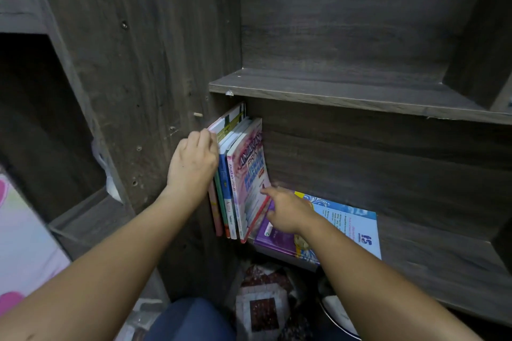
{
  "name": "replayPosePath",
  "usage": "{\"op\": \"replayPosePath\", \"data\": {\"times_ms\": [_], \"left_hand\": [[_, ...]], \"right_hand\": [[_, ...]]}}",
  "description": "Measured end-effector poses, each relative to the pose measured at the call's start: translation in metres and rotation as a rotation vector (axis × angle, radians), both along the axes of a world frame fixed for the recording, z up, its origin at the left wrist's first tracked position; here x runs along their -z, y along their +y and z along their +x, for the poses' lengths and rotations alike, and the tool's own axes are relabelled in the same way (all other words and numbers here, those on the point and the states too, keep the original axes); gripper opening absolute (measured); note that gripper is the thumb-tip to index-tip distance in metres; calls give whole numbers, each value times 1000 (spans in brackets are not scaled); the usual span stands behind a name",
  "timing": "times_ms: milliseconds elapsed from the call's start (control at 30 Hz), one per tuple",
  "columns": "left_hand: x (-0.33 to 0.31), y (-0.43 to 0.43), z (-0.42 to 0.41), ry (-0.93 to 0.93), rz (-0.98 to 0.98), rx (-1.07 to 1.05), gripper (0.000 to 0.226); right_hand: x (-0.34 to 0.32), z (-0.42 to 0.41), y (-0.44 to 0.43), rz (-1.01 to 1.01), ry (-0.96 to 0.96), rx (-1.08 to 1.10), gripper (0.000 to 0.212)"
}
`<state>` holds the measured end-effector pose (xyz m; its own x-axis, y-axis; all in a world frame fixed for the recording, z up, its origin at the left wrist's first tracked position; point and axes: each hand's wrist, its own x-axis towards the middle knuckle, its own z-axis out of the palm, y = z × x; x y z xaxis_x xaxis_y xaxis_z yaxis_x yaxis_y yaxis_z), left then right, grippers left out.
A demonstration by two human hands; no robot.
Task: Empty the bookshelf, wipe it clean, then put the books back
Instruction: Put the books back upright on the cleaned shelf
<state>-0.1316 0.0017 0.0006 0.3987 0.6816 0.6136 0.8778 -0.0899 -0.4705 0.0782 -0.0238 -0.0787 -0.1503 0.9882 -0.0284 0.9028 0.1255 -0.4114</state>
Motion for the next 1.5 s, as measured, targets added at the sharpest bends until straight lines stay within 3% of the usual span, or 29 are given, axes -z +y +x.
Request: {"op": "replayPosePath", "data": {"times_ms": [133,200,300,367,500,633,767,967,1067,1200,1333,1500], "left_hand": [[9,-2,20,-70,-61,-80,59],[21,-13,35,-207,-79,-124,64],[50,-35,61,-365,-117,0,73],[79,-45,78,-347,-177,156,79],[126,-52,110,-233,-388,353,66],[159,-40,127,-96,-705,412,49],[181,-36,142,-90,-980,381,47],[180,-40,163,-109,-923,336,42],[170,-40,175,-61,-893,320,26],[157,-34,177,-64,-868,319,33],[156,-30,166,-199,-864,311,38],[138,-38,159,-524,-845,347,30]], "right_hand": [[15,33,-14,-19,-58,50,56],[21,52,-21,-18,-95,76,51],[31,81,-34,-59,-173,130,47],[43,100,-44,-118,-233,162,47],[67,126,-67,-268,-350,211,63],[85,145,-84,-300,-390,217,84],[92,158,-88,-281,-383,170,81],[80,160,-85,-264,-421,76,60],[73,160,-85,-157,-462,78,50],[53,172,-88,-5,-379,171,42],[31,176,-85,28,-304,297,37],[7,156,-83,221,-371,273,32]]}}
